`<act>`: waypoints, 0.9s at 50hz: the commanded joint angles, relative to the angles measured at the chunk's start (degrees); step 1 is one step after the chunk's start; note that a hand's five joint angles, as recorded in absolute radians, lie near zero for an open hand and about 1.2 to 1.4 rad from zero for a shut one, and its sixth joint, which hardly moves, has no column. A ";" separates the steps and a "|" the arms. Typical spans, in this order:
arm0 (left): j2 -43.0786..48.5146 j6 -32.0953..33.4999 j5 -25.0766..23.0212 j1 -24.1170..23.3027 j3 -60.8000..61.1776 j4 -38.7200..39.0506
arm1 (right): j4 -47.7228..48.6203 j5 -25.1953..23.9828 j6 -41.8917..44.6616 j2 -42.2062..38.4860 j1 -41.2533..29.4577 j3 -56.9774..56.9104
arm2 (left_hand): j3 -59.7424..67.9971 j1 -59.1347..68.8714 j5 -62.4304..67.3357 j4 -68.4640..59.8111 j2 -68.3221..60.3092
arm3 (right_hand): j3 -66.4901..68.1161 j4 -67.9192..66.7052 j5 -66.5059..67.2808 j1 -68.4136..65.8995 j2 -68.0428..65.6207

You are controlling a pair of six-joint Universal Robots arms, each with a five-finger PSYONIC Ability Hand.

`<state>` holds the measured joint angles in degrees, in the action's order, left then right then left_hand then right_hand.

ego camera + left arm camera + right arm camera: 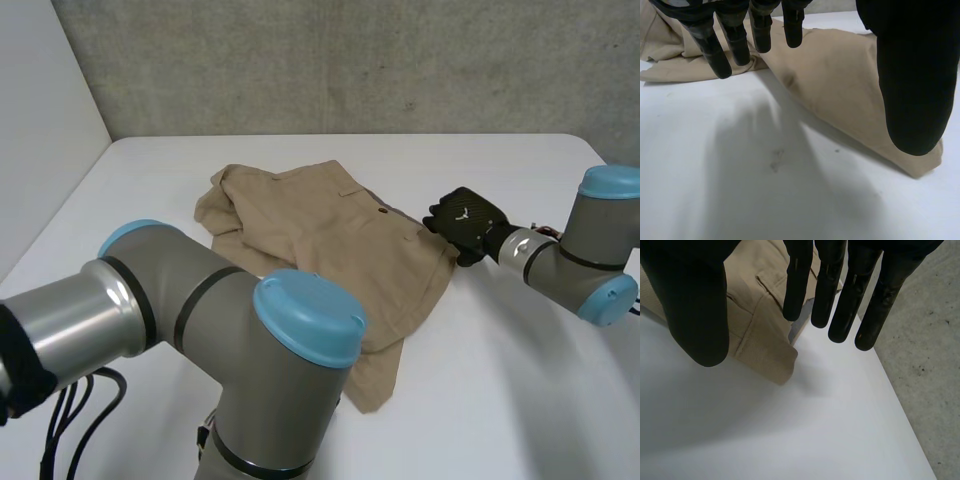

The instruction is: Fold the shorts.

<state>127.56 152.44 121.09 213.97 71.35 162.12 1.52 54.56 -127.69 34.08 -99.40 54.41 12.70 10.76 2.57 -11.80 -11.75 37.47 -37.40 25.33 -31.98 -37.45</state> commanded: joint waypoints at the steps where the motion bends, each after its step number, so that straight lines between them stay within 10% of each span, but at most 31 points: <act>1: 1.55 0.06 0.11 -0.48 -1.56 0.13 | 1.38 -0.68 -0.28 -0.95 -0.35 -0.09 | -0.97 0.96 -0.85 0.07 0.02 | 17.49 -17.56 19.63 -22.98 -17.51; 5: 3.13 -0.73 0.03 -0.48 -3.06 0.13 | 1.38 -1.56 -0.37 -0.78 -0.70 -0.10 | -0.47 1.47 -0.34 -0.44 -0.49 | 42.52 -42.59 44.65 -48.01 -42.54; 22: 7.79 -9.96 -0.59 -0.57 -8.51 0.13 | 1.12 1.34 -2.13 9.68 -0.79 9.30 | 3.40 5.33 3.52 -4.30 -4.35 | 42.53 -42.60 44.67 -48.02 -42.55; 34: 12.01 -8.91 0.29 0.13 -13.95 -0.83 | 0.59 6.34 -8.19 18.38 -0.27 15.28 | 63.09 65.03 63.22 -63.99 -64.04 | 42.53 -42.60 44.67 -48.02 -42.55; 45: 0.60 18.04 -0.24 10.32 -15.19 -4.00 | -9.59 12.15 -11.00 26.64 -0.62 17.92 | 67.30 69.24 67.43 -68.20 -68.25 | 42.53 -42.60 44.67 -48.02 -42.55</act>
<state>135.42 154.42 121.42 218.84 56.50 158.59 -1.27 65.16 -138.40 56.85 -99.63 71.07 67.83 64.08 57.07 -68.34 -68.41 67.73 -68.25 55.42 -54.15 -67.50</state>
